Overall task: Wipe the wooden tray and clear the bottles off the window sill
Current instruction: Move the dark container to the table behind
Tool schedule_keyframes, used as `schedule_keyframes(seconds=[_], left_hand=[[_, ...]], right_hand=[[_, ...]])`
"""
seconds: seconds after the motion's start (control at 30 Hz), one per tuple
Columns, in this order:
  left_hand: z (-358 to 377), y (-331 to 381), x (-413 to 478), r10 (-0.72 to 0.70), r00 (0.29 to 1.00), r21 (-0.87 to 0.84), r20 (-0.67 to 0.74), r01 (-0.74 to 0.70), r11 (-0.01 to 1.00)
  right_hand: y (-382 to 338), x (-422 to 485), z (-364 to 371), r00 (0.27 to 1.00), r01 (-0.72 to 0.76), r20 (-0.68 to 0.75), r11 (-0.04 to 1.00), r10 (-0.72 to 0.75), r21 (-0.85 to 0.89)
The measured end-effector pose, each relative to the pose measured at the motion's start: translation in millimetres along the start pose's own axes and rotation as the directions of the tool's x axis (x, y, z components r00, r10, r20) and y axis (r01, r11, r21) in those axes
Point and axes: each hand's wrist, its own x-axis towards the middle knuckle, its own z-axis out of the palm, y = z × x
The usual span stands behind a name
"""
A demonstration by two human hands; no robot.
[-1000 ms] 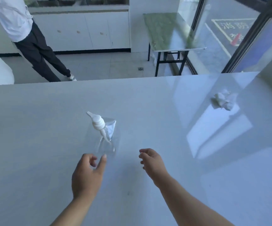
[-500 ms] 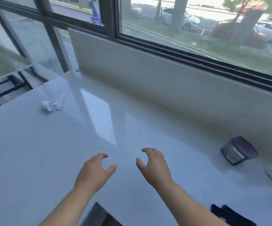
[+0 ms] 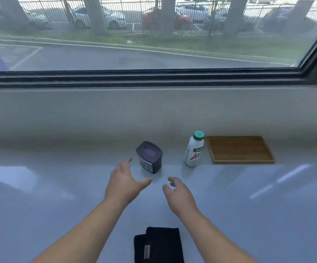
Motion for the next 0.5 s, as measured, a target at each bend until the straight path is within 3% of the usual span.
schedule_keyframes(seconds=[0.33, 0.4, 0.5], left_hand=[[41.3, 51.7, 80.2, 0.057, 0.998, 0.177, -0.018, -0.053, 0.983], [44.1, 50.3, 88.1, 0.045, 0.999, 0.174, -0.003, -0.044, 0.984], [44.7, 46.1, 90.2, 0.060, 0.998, 0.125, -0.022, -0.057, 0.991]], right_hand=[[-14.3, 84.2, 15.0, 0.974, -0.216, 0.160, 0.870, 0.161, 0.443], [-20.0, 85.1, 18.2, 0.968, -0.237, 0.200, 0.818, 0.152, 0.524], [-24.1, 84.0, 20.4, 0.974, -0.188, 0.210, 0.819, 0.085, 0.542]])
